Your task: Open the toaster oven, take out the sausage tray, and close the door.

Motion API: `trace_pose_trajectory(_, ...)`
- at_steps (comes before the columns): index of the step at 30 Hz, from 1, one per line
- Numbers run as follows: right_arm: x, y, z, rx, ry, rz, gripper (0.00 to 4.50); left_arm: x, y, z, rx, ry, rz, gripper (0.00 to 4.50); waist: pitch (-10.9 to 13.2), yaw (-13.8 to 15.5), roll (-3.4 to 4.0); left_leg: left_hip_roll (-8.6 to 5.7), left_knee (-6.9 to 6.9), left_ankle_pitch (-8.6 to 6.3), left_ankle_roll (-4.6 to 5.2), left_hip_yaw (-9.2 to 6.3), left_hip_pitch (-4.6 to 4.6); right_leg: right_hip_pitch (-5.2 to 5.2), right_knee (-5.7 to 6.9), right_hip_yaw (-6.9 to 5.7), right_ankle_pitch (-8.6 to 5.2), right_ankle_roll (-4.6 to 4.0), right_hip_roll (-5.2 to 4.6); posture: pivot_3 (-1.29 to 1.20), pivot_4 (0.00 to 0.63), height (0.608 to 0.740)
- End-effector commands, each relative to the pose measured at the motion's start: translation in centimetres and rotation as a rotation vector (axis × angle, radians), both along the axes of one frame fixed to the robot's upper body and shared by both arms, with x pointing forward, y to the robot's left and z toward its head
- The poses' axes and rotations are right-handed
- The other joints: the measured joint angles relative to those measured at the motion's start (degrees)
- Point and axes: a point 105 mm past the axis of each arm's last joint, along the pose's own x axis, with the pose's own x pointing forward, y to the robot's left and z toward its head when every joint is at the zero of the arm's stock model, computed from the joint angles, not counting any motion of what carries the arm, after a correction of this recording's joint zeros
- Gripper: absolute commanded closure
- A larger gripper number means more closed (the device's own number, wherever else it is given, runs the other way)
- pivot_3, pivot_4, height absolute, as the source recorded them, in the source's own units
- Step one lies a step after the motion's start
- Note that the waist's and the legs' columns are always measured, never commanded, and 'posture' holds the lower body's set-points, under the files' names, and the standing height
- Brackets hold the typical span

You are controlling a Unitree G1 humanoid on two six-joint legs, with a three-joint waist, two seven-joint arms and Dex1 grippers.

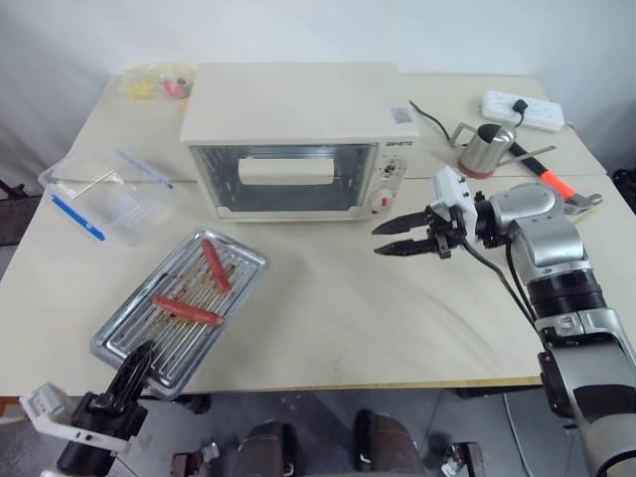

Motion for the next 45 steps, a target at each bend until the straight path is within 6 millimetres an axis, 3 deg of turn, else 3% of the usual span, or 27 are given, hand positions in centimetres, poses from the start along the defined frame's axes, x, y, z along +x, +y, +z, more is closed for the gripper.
trace_pose_trajectory(1, -2.0, -0.4, 2.4, 0.099, -0.051, 0.128, 1.44, 1.3, -0.6, 1.1, 0.041, -0.03, -0.086, 4.5, 0.01, 0.03, 0.02, 0.04, 0.0, 0.02, -0.03, 0.0, 0.03, 0.01, 0.0, 0.0, 0.0, 0.0, 0.05, 0.0, 0.15, 0.74)
trace_pose_trajectory(5, -1.9, -0.9, 2.7, 0.13, -0.086, 0.116, 0.06, 2.9, -1.6, 1.3, 0.045, -0.039, -0.191, 4.5, 0.01, 0.09, 0.02, 0.09, 0.0, 0.06, -0.1, 0.03, 0.13, 0.05, 0.11, 0.05, 0.0, 0.0, 0.13, 0.0, 0.15, 0.74)
trace_pose_trajectory(6, -1.6, -1.2, 2.5, 0.117, -0.099, 0.097, 0.01, 3.3, -1.8, 1.3, 0.045, -0.045, -0.225, 4.5, 0.01, 0.07, 0.02, 0.12, 0.0, 0.07, -0.12, 0.03, 0.13, 0.05, 0.1, 0.06, 0.0, 0.0, 0.17, 0.0, 0.15, 0.74)
trace_pose_trajectory(11, -1.8, -3.9, 2.0, 0.132, -0.094, 0.046, 0.01, 6.4, -3.6, 1.7, 0.106, -0.016, -0.506, 4.5, 0.04, 1.65, 0.07, 0.17, 0.0, 0.14, -0.24, -0.05, 0.11, 0.04, 0.17, 0.08, 0.0, 0.0, 0.34, 0.0, 0.15, 0.74)
trace_pose_trajectory(17, -2.4, -6.6, 0.0, 0.09, -0.019, -0.012, 0.01, 9.0, -4.7, 2.6, 0.114, -0.003, -0.673, 4.5, 0.04, 1.4, 0.06, 0.21, -0.03, 0.14, -0.32, 0.03, 0.14, 0.02, 0.14, 0.18, 0.01, 0.02, 0.42, 0.0, 0.15, 0.74)
trace_pose_trajectory(22, -2.4, -8.3, -0.6, 0.073, -0.033, -0.071, 0.01, 10.7, -7.2, 1.9, 0.122, 0.073, -0.832, 4.5, 0.04, 1.55, 0.08, 0.24, -0.04, 0.2, -0.55, 0.06, 0.18, -0.02, 0.21, 0.19, 0.0, -0.03, 0.68, 0.0, 0.15, 0.74)
trace_pose_trajectory(29, -3.2, -9.1, 0.2, 0.131, -0.04, -0.084, 0.01, 14.4, -8.3, 0.4, 0.202, 0.167, -0.863, 4.5, 0.03, 2.06, 0.1, 0.17, -0.02, 0.34, -0.61, 0.08, 0.23, 0.01, 0.3, 0.23, 0.03, -0.09, 0.73, 0.0, 0.15, 0.74)
trace_pose_trajectory(36, -3.8, -9.9, 1.0, 0.201, -0.019, -0.096, 0.01, 14.8, -7.7, -0.6, 0.266, 0.211, -0.908, 4.5, -0.07, 2.43, 0.26, 0.16, -0.02, 0.38, -0.63, 0.13, 0.31, 0.03, 0.35, 0.29, 0.04, -0.11, 0.73, 0.0, 0.15, 0.74)
trace_pose_trajectory(42, -4.8, -9.5, 2.7, 0.308, 0.0, -0.046, 0.0, 15.2, -7.0, -1.6, 0.342, 0.235, -0.925, 2.88, -0.08, 2.21, 0.29, 0.19, -0.04, 0.4, -0.66, 0.19, 0.37, -0.01, 0.44, 0.37, 0.04, -0.12, 0.73, 0.0, 0.15, 0.74)
trace_pose_trajectory(45, -4.7, -9.6, 2.3, 0.29, -0.002, -0.06, 0.0, 15.7, -6.5, -1.4, 0.383, 0.221, -0.925, 1.96, -0.09, 2.13, 0.29, 0.2, -0.04, 0.4, -0.67, 0.21, 0.4, -0.01, 0.51, 0.38, 0.04, -0.13, 0.73, 0.0, 0.15, 0.74)
